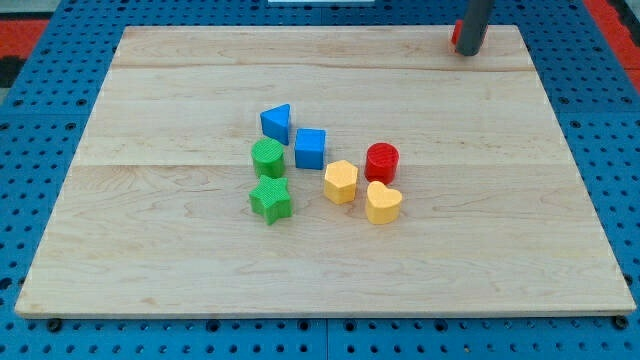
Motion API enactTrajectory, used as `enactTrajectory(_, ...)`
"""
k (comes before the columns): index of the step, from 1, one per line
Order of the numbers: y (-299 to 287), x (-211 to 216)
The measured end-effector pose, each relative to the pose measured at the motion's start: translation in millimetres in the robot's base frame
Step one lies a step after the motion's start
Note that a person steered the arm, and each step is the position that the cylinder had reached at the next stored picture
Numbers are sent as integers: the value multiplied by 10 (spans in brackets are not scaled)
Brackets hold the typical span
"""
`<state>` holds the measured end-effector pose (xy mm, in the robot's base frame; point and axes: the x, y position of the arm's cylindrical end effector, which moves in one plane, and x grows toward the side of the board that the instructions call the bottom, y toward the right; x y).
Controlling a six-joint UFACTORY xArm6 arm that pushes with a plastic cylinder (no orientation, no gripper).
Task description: Place the arm in between blue triangle and green circle
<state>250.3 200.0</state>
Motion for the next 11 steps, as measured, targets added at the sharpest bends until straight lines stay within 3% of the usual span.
enactTrajectory(3, -35, 216)
enactTrajectory(6, -2376, 240)
enactTrajectory(8, -3402, 747)
enactTrajectory(10, -3283, 1474)
enactTrajectory(11, -2972, 1555)
